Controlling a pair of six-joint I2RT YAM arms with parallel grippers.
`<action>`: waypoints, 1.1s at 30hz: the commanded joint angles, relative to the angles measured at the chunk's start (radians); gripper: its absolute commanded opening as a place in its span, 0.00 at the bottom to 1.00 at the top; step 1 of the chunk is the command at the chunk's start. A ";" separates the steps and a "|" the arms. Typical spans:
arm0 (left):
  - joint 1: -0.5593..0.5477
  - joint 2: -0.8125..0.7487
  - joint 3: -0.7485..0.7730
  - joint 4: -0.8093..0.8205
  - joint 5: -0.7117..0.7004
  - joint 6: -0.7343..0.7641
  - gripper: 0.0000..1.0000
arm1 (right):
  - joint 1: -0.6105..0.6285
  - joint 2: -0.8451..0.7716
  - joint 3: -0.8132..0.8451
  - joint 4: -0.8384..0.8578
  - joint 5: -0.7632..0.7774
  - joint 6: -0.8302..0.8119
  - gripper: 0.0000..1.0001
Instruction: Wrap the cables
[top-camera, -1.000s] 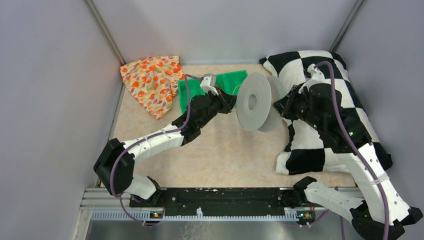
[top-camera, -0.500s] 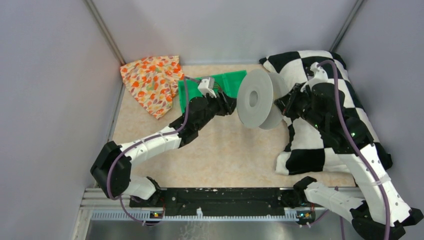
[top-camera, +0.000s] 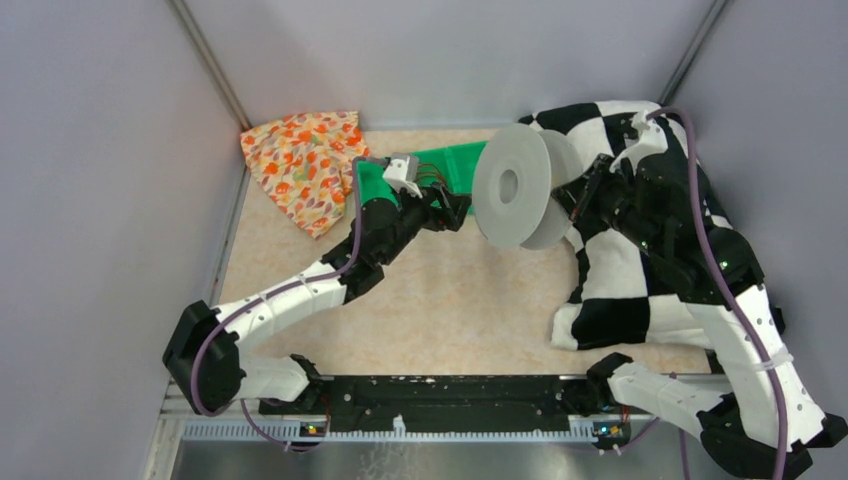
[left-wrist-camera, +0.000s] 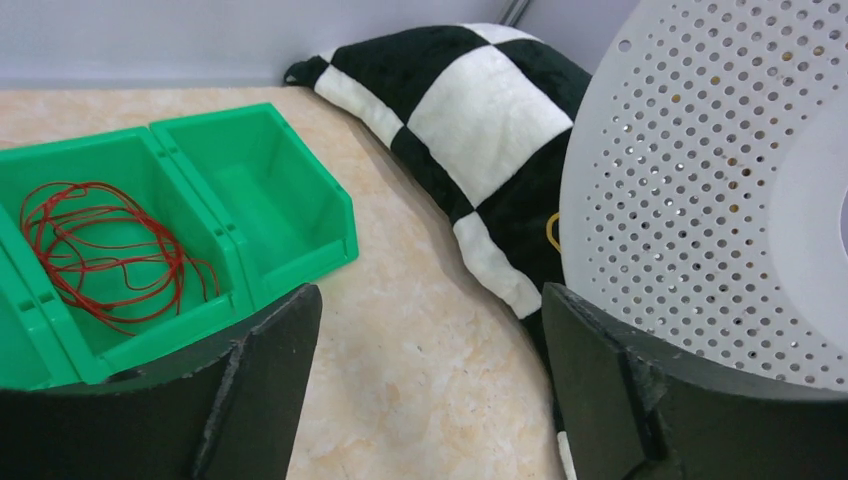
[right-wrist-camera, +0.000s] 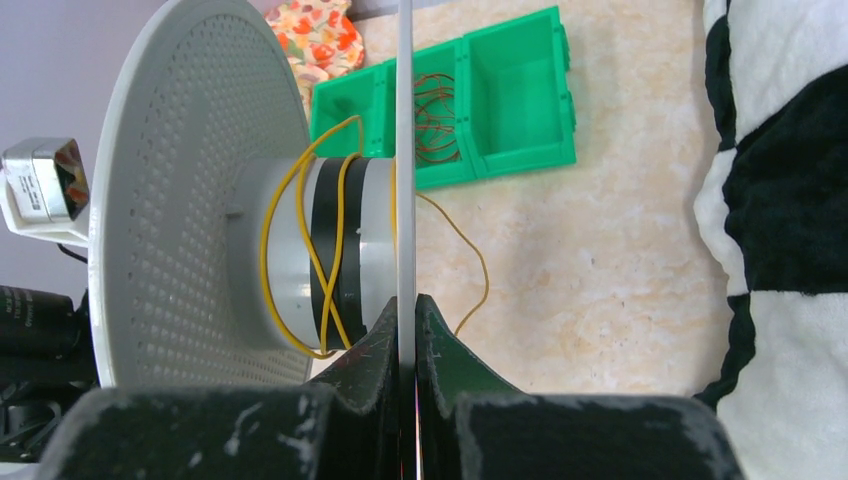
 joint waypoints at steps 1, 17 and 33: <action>-0.014 -0.064 -0.028 0.089 -0.054 0.073 0.91 | 0.010 0.023 0.118 0.061 -0.027 0.030 0.00; -0.012 -0.153 -0.245 0.280 -0.028 0.109 0.98 | 0.010 0.099 0.222 0.106 0.080 0.078 0.00; -0.279 0.186 -0.268 0.875 -0.035 -0.063 0.94 | 0.010 0.160 0.214 0.184 0.144 0.111 0.00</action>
